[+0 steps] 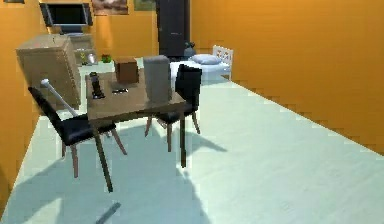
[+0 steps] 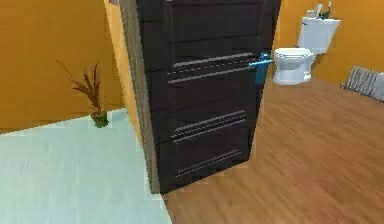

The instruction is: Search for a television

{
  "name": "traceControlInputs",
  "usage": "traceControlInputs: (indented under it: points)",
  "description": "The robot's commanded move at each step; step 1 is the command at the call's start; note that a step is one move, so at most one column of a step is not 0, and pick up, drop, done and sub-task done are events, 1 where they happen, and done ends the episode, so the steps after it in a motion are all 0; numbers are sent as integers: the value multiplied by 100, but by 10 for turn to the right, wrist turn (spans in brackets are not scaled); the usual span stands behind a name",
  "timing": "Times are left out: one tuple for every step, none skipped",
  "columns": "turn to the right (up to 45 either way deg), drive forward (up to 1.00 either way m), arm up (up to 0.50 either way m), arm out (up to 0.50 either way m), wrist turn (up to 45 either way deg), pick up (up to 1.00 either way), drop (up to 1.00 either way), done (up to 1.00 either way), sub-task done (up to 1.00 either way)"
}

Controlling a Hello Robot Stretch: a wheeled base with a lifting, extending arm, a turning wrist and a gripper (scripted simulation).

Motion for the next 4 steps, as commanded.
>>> traceControlInputs:
  points:
    - [180, 0, 0, 0, 0, 0, 0, 0, 0]
    - [0, 100, 0, 0, 0, 0, 0, 0, 0]
    - [0, 100, 0, 0, 0, 0, 0, 0, 0]
    - [0, 50, 0, 0, 0, 0, 0, 0, 0]
